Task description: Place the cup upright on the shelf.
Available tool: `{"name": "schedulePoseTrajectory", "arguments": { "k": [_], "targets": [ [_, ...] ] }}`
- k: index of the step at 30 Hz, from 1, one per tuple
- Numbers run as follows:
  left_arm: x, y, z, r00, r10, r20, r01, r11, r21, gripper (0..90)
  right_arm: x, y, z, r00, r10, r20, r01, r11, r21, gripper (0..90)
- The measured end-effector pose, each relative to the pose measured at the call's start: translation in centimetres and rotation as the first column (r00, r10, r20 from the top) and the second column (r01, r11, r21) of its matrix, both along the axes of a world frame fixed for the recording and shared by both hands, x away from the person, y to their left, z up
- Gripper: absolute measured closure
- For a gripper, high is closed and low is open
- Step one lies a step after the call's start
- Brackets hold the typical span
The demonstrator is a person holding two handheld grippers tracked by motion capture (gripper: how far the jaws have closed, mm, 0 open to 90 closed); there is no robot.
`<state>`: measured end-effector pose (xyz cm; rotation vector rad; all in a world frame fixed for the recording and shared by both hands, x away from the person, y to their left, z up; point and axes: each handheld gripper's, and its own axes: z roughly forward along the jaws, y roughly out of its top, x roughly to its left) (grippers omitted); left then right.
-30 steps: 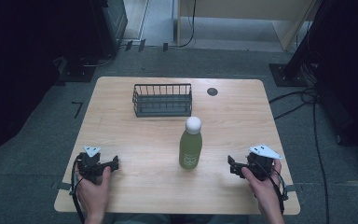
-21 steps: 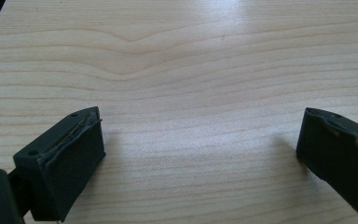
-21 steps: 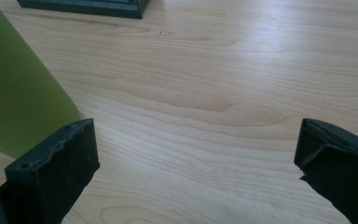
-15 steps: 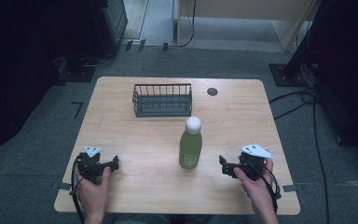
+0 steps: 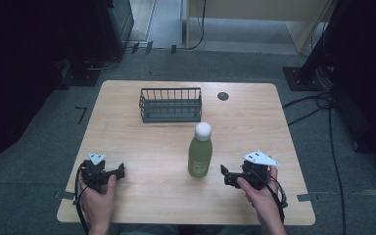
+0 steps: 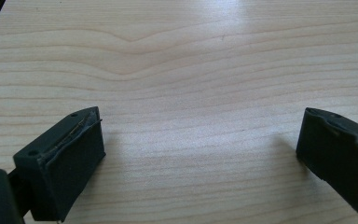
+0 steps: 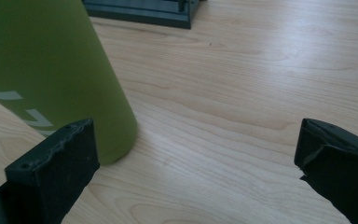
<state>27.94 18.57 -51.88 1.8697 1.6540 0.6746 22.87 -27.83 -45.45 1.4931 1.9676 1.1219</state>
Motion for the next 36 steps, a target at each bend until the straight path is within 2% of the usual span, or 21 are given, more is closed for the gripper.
{"name": "schedulePoseTrajectory", "arguments": {
  "k": [14,23,36],
  "targets": [
    [0.0,0.0,0.0,1.0000,0.000,0.000,0.000,1.0000,0.000,1.1,0.0,2.4,0.3,0.9974,0.072,0.004,-0.072,0.9968,0.036,0.0],
    [0.0,0.0,0.0,1.0000,0.000,0.000,0.000,1.0000,0.000,1.1,0.3,4.0,0.4,0.9910,0.134,0.007,-0.134,0.9894,0.055,0.0],
    [0.0,0.0,0.0,1.0000,0.000,0.000,0.000,1.0000,0.000,1.1,1.1,5.6,0.4,0.9860,0.165,0.024,-0.166,0.9817,0.093,1.0]
  ]
}}
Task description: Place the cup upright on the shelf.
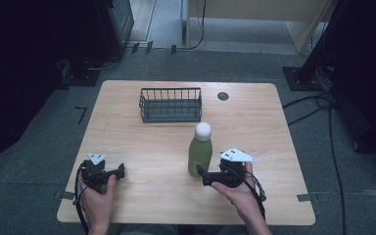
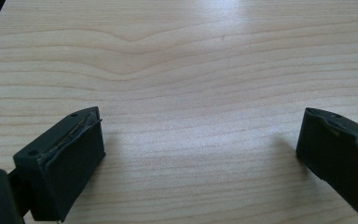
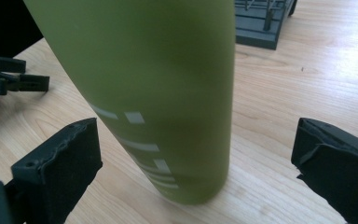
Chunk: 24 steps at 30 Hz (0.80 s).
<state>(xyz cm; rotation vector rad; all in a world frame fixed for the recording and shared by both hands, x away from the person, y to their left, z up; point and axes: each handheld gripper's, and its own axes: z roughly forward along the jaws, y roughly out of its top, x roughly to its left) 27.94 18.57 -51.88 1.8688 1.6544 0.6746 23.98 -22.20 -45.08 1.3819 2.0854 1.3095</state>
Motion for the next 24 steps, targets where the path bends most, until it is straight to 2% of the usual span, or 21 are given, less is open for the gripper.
{"name": "schedulePoseTrajectory", "arguments": {
  "k": [12,13,18,24],
  "targets": [
    [0.0,0.0,0.0,1.0000,0.000,0.000,0.000,1.0000,0.000,1.1,0.5,1.7,0.2,0.9993,0.012,0.036,-0.013,0.9995,0.030,9.4],
    [0.0,0.0,0.0,1.0000,0.000,0.000,0.000,1.0000,0.001,1.1,0.5,1.8,0.3,0.9992,0.010,0.038,-0.011,0.9994,0.033,12.2],
    [0.0,0.0,0.0,1.0000,0.000,0.000,0.000,1.0000,0.000,1.1,0.8,2.2,0.4,0.9985,-0.010,0.053,0.007,0.9986,0.052,13.8],
    [0.0,0.0,0.0,1.0000,0.000,0.000,0.000,1.0000,0.001,1.1,1.2,2.7,0.6,0.9972,-0.027,0.070,0.024,0.9989,0.041,14.2]
  ]
}}
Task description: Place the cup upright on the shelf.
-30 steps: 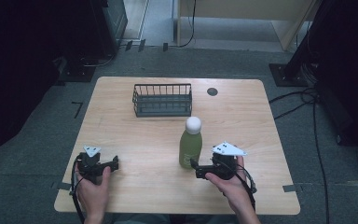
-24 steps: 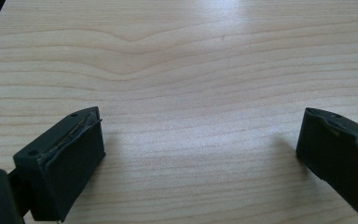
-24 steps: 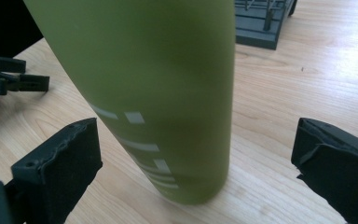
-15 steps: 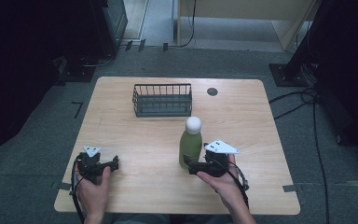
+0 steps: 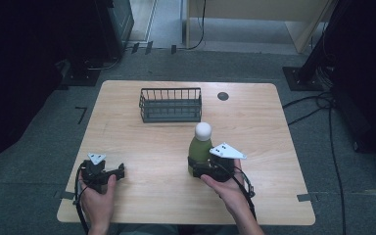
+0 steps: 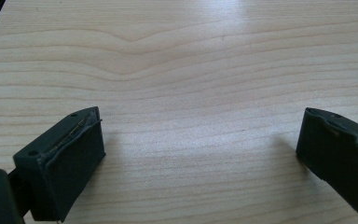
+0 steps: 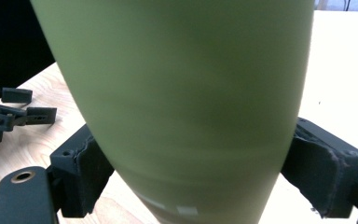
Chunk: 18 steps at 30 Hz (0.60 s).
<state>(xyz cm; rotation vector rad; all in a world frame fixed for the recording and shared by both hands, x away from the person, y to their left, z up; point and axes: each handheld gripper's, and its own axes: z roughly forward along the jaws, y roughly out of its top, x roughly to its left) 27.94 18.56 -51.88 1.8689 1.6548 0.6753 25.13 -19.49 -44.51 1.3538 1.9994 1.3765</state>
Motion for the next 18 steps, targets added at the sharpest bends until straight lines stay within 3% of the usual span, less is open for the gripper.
{"name": "schedulePoseTrajectory", "arguments": {
  "k": [18],
  "targets": [
    [0.00,0.00,0.00,1.0000,0.000,0.000,0.000,1.0000,0.000,1.1,0.25,0.99,0.08,0.9977,-0.024,0.064,0.027,0.9984,-0.050,18.5]
  ]
}}
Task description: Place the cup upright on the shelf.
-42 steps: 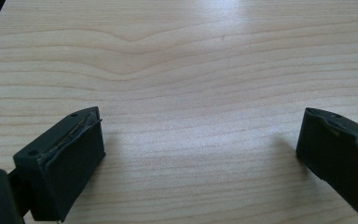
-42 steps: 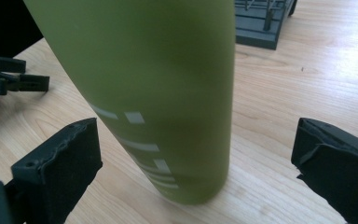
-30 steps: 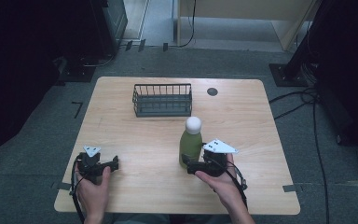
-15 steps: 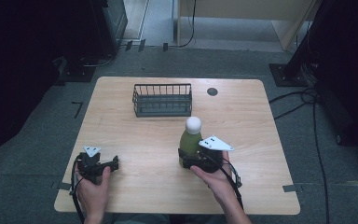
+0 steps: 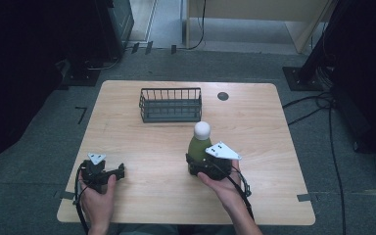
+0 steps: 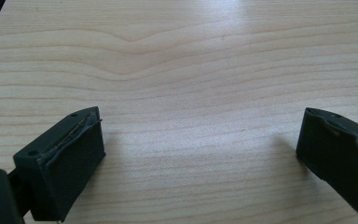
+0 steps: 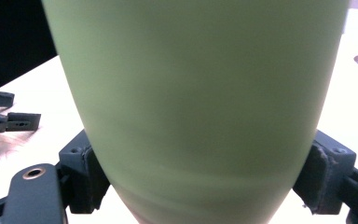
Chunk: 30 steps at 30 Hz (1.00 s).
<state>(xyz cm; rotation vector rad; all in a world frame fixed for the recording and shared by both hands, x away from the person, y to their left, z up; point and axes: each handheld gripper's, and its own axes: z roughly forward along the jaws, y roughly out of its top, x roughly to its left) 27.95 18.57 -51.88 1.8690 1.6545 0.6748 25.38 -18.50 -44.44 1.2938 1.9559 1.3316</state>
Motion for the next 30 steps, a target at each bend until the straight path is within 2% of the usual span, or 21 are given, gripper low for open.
{"name": "schedulePoseTrajectory", "arguments": {
  "k": [6,10,14,30],
  "targets": [
    [0.0,0.0,0.0,1.0000,0.000,0.000,0.000,1.0000,0.001,1.1,0.0,0.0,0.0,0.9999,0.008,0.010,-0.008,0.9999,-0.010,18.9],
    [0.0,0.0,0.0,1.0000,0.000,0.000,0.000,1.0000,0.000,1.1,0.2,-0.3,0.1,1.0000,0.007,-0.005,-0.007,0.9997,0.022,19.2],
    [0.0,0.0,0.0,1.0000,0.000,0.000,0.000,1.0000,0.001,1.1,0.3,-0.3,0.3,1.0000,0.006,0.003,-0.006,0.9998,0.020,19.3],
    [0.0,0.0,0.0,1.0000,0.000,0.000,0.000,1.0000,0.001,1.1,1.5,0.2,2.1,0.9997,0.016,0.020,-0.016,0.9998,0.010,19.5]
  ]
}}
